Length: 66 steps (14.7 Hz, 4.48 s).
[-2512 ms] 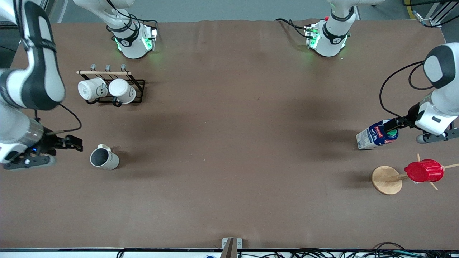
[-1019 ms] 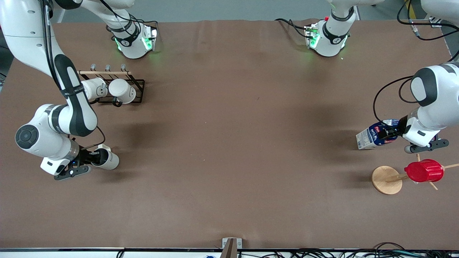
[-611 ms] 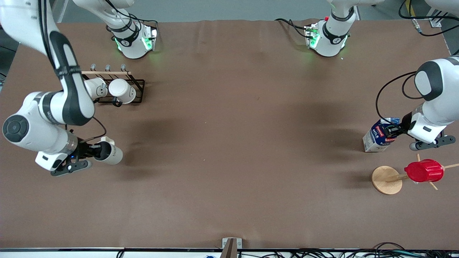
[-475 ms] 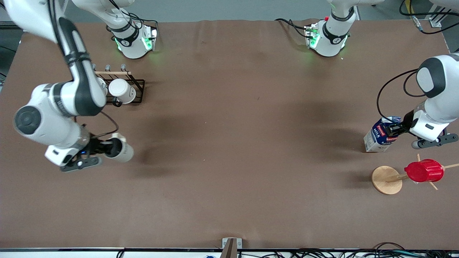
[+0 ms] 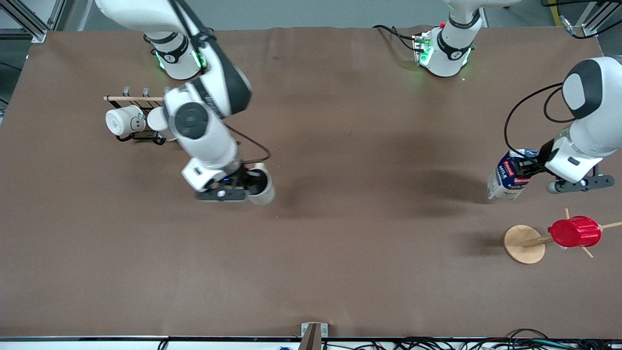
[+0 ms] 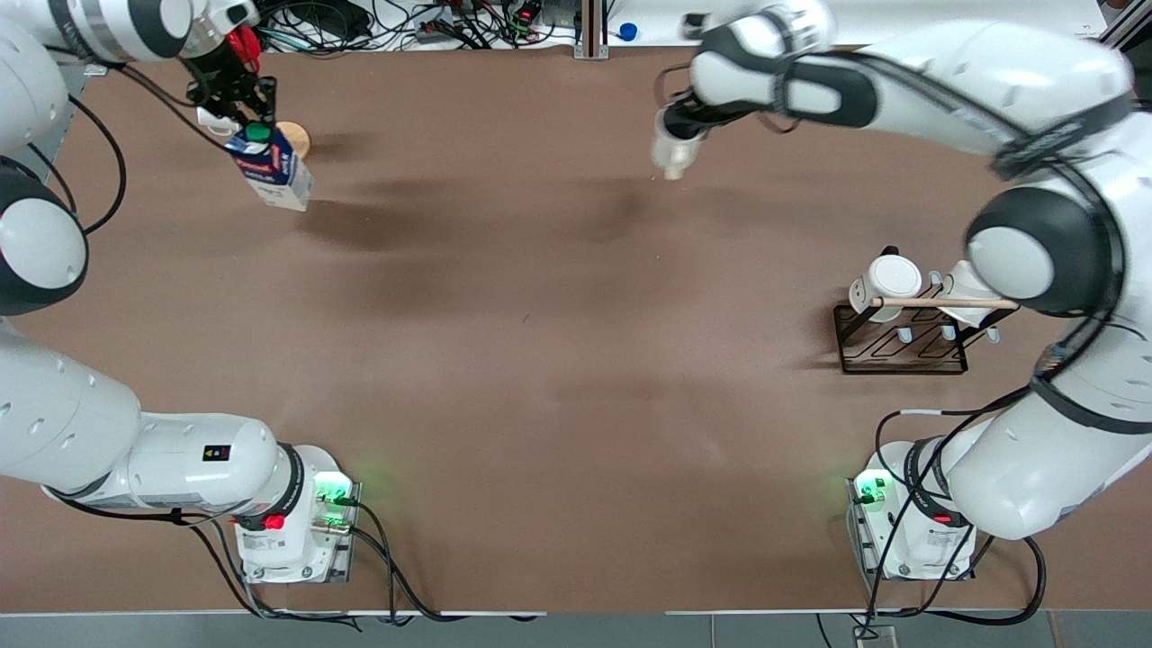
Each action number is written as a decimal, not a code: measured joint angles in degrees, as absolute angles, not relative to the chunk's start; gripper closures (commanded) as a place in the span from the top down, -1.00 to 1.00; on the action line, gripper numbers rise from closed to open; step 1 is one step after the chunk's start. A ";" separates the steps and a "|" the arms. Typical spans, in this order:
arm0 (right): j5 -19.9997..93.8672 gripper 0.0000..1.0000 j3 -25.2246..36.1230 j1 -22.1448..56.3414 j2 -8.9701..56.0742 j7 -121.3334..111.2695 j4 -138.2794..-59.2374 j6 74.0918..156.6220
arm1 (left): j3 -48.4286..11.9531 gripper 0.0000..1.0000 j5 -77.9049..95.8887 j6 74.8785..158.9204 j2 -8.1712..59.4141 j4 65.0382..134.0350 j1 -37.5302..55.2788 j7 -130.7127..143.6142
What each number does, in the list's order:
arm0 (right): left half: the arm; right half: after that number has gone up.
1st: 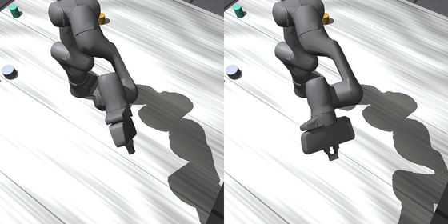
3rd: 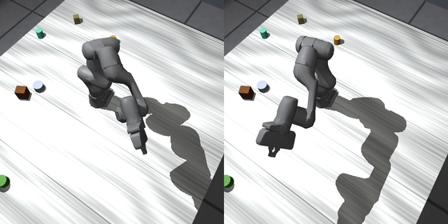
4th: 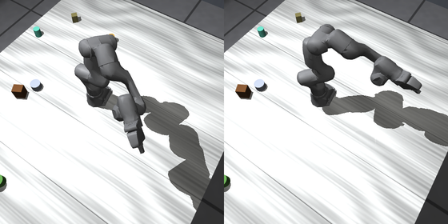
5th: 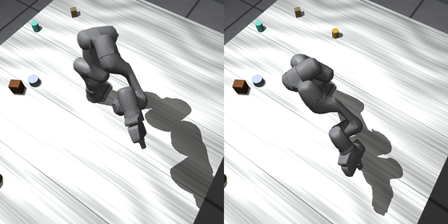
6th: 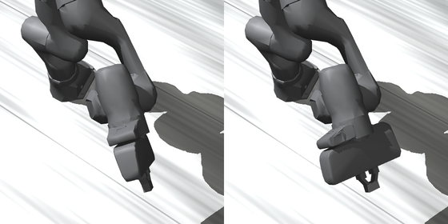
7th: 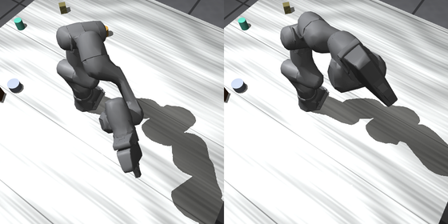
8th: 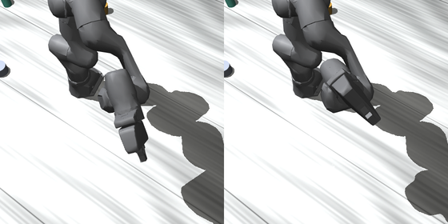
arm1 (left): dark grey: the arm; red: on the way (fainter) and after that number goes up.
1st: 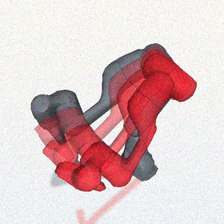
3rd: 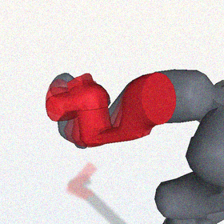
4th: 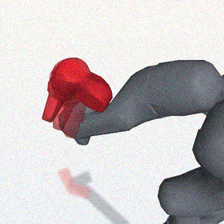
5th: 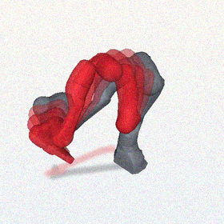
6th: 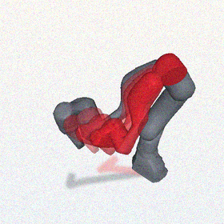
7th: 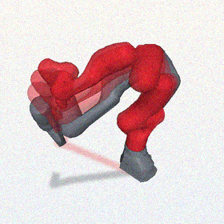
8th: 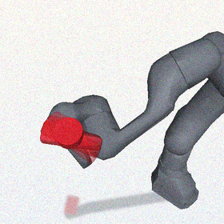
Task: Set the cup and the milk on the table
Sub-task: 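Carry the mug and milk carton toward the table center with both grippers, then release the mug with the right gripper and withdraw it to rest, then lower the milk carton beside the mug and open the left gripper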
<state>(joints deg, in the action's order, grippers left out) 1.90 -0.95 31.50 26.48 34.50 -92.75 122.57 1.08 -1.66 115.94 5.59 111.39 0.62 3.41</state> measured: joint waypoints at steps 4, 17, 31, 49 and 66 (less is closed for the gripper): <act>0.10 -0.96 -4.12 35.99 37.29 40.72 -84.07 124.78 | -7.43 -0.94 -1.46 115.60 6.47 109.03 0.84 7.06; -3.54 0.90 -4.40 43.70 43.75 45.74 -82.54 129.07 | -29.83 -0.85 -0.12 115.52 25.68 92.67 1.82 25.69; -5.76 1.00 -2.45 27.67 20.90 47.59 -79.06 106.06 | -33.33 -0.84 -0.11 114.24 29.52 93.00 1.69 24.55; -1.99 1.00 5.51 2.05 3.74 6.10 -81.99 86.66 | -33.57 -0.84 -0.11 114.91 29.82 93.39 1.73 32.82; -1.93 1.00 2.86 0.73 2.39 6.10 -83.90 86.34 | -32.51 1.00 -0.18 112.36 24.30 91.34 1.50 33.80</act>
